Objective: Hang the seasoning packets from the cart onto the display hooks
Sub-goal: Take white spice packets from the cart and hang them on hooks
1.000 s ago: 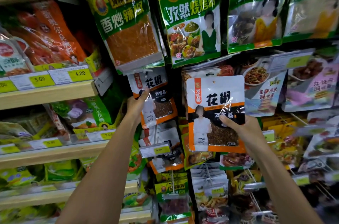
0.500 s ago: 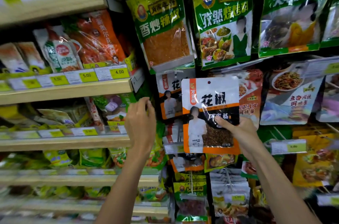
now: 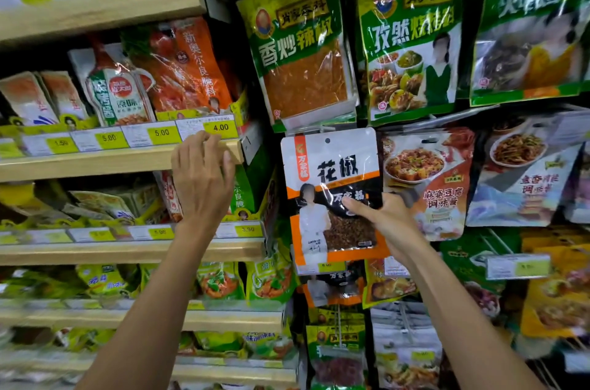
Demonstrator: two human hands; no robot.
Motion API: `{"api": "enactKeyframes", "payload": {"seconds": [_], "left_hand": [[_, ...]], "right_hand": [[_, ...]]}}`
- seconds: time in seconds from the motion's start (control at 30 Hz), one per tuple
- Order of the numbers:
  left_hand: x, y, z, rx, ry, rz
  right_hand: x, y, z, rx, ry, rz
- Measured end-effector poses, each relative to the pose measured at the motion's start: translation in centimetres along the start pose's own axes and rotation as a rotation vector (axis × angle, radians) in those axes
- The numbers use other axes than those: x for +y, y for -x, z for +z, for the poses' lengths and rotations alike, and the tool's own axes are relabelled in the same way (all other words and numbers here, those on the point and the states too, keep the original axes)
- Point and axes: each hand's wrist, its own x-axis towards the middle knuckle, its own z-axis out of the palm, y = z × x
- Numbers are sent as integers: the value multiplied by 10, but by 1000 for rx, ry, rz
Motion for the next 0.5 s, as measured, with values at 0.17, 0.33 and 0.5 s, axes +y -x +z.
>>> {"api": "enactKeyframes", "payload": {"seconds": [0.17, 0.33, 0.5], "left_hand": [[0, 1, 6, 21, 18, -16], [1, -3, 14, 47, 60, -59], [-1, 0, 24, 106, 80, -74]], "right_hand": [[4, -13, 6, 8, 23, 7], [10, -23, 11, 52, 12, 14], [18, -33, 14, 73, -11, 1]]}}
